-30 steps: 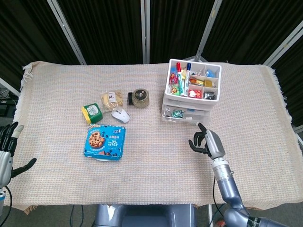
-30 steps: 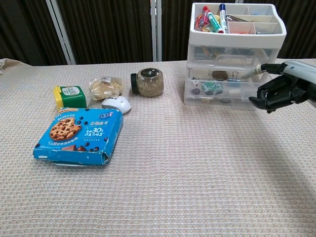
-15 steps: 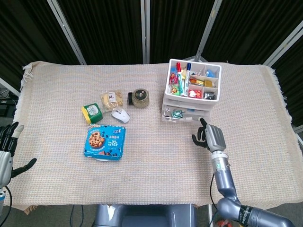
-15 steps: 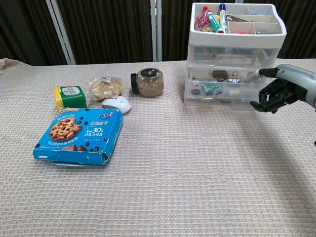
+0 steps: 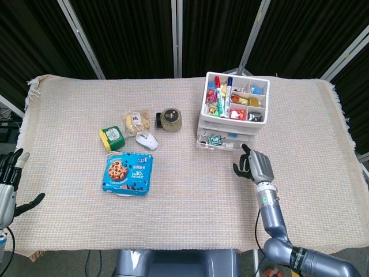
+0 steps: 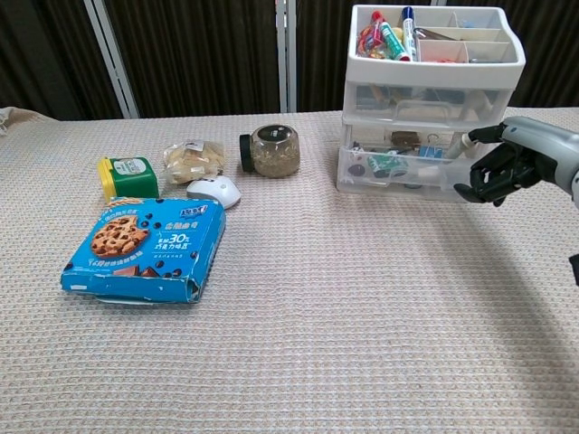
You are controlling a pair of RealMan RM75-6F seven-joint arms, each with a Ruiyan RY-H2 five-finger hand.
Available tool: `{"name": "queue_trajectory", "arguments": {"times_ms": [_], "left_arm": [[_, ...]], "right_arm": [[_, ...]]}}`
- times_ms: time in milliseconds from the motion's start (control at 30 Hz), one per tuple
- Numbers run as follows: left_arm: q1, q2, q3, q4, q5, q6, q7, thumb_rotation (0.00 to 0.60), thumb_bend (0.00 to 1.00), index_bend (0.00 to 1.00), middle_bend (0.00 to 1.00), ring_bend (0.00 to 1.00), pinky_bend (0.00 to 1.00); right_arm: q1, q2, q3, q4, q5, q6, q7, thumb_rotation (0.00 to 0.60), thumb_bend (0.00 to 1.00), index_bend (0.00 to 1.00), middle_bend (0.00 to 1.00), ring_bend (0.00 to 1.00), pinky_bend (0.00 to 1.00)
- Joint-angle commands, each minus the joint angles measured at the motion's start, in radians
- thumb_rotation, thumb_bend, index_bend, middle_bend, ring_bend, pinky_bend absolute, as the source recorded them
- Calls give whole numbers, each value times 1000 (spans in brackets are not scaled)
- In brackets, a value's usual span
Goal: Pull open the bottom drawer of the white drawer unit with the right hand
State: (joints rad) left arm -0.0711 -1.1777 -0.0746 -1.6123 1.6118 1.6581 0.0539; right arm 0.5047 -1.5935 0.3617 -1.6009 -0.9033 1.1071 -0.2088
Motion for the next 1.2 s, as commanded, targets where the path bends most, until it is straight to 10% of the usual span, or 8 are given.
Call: {"name": "queue_trajectory", "arguments": {"times_ms": [33,1000,1200], "left_arm": [[0,0,0,1,0,0,-2,600,96,0,0,0,0],[0,0,1,-4,2,-3,2,600,96,0,0,0,0],[1,1,-1,-3,1,1,-1,600,96,0,0,0,0]], "right_arm": [[0,3,-2,-3,2,-4,17,600,350,430,732,696,534],[-54,59,-94,-83,-118,13,162,600,362,483,734,696,534],[-60,61,-111,-88,-150,13,186,600,341,328,725,694,534]]}}
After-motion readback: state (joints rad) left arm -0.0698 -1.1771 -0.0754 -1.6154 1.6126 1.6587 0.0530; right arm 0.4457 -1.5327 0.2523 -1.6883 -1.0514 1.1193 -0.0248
